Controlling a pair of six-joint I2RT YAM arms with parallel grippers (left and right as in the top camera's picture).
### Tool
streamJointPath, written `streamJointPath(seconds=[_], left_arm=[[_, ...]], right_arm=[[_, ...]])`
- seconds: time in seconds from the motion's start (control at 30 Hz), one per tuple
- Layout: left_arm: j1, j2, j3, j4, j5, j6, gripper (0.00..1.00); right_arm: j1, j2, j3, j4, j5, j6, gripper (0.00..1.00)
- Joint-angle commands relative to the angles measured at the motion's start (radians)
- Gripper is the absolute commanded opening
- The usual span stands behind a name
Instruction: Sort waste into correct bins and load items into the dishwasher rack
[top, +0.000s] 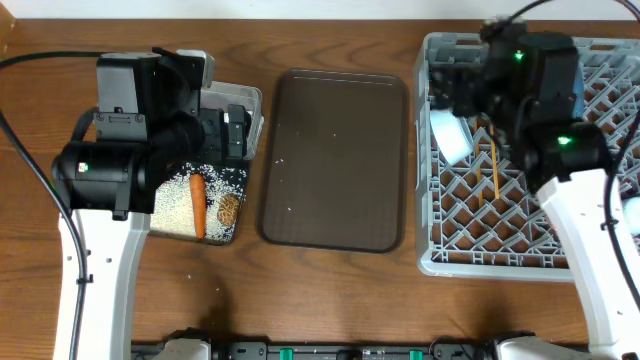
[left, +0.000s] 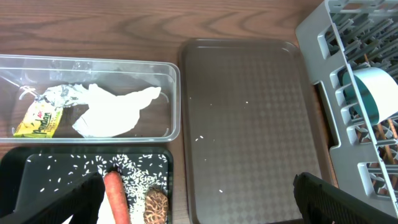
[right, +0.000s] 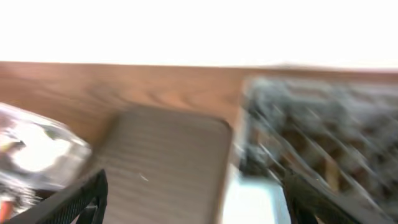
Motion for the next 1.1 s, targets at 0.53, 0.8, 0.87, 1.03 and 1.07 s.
streamJointPath(seconds=[0.53, 0.8, 0.87, 1.03, 1.07], left_arm=[[0.0, 0.0, 0.012, -0.002, 0.013, -0.008, 0.98], [0.0, 0.0, 0.012, -0.002, 0.013, -0.008, 0.98], [0.0, 0.0, 0.012, -0.002, 0.013, -0.008, 0.98], [0.0, 0.0, 0.012, -0.002, 0.013, -0.008, 0.98], [0.0, 0.0, 0.012, -0.002, 0.013, -0.008, 0.98]], right_arm=[[0.194, 0.084, 0.012, 0.242, 0.074, 0.058, 0.99], [0.196, 0.084, 0.012, 0.249, 0.076, 0.057, 0.99], [0.196, 0.084, 0.013, 0.242, 0.076, 0.045, 0.99], [0.196, 0.059, 0.013, 0.174, 0.077, 0.009, 0.99], [0.196, 0.048, 0.013, 0.154, 0.076, -0.006, 0.99]])
